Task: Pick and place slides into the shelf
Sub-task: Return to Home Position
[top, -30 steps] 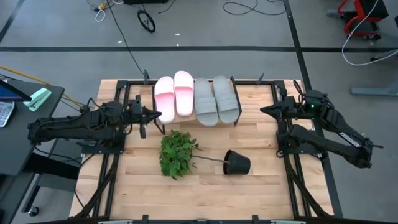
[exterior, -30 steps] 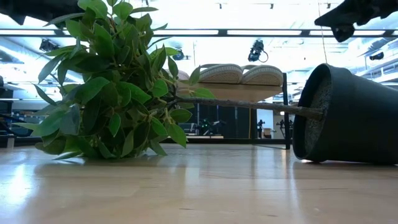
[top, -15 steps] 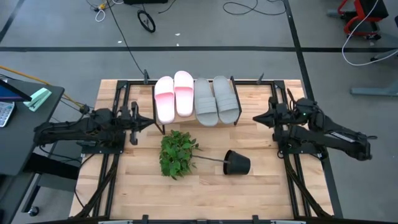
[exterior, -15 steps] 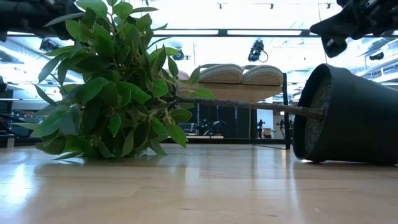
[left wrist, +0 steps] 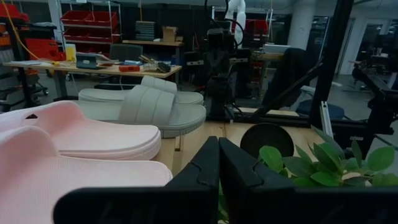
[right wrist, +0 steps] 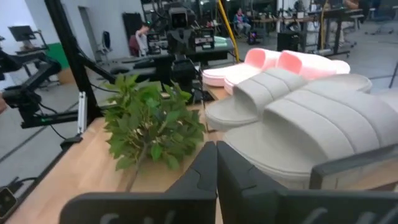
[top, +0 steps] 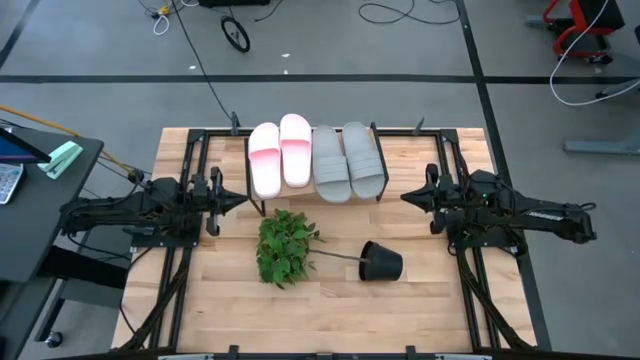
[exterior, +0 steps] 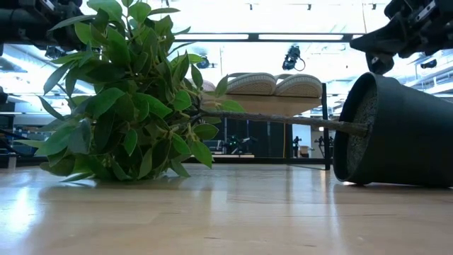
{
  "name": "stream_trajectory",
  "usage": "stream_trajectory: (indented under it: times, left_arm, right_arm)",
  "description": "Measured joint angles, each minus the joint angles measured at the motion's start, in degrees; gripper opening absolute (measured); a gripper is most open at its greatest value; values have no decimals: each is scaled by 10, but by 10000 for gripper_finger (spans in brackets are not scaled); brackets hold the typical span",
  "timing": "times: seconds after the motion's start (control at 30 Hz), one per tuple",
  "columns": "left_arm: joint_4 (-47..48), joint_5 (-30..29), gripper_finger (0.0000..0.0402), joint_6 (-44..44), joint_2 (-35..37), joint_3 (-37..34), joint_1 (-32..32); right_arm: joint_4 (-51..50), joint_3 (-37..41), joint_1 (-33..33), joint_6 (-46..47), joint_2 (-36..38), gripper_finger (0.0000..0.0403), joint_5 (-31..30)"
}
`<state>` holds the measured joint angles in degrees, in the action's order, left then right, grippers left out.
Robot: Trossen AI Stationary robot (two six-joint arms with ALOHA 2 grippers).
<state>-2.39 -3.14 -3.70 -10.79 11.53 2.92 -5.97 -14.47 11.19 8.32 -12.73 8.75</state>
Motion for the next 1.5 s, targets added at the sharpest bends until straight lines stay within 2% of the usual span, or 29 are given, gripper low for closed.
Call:
stream_trajectory:
  times: [0.2,0.4,0.57,0.83,0.97,1.23,1.37,1.5]
  left_arm:
    - [-4,-1,23,-10,0,-3,-1]
    - [-82,-6,5,-14,5,-60,-7]
    - [-105,-4,15,-14,5,-65,-12]
    - [-97,-13,5,12,20,-63,-23]
    - [-92,-17,15,28,52,-63,-23]
    - [-2,-27,5,10,108,-63,-23]
    - [-5,-27,14,1,104,-64,-23]
    - [-36,-26,20,-8,106,-94,-30]
  right_arm:
    - [15,1,-18,-2,0,0,-6]
    - [14,1,-20,-3,0,0,-8]
    - [14,1,-20,-3,0,0,-8]
    - [14,1,-20,-3,0,0,-8]
    - [14,1,-20,0,0,0,-9]
    - [14,1,-20,3,0,0,-9]
    - [14,1,-20,-4,0,0,-10]
    - [15,1,-20,-4,0,0,-13]
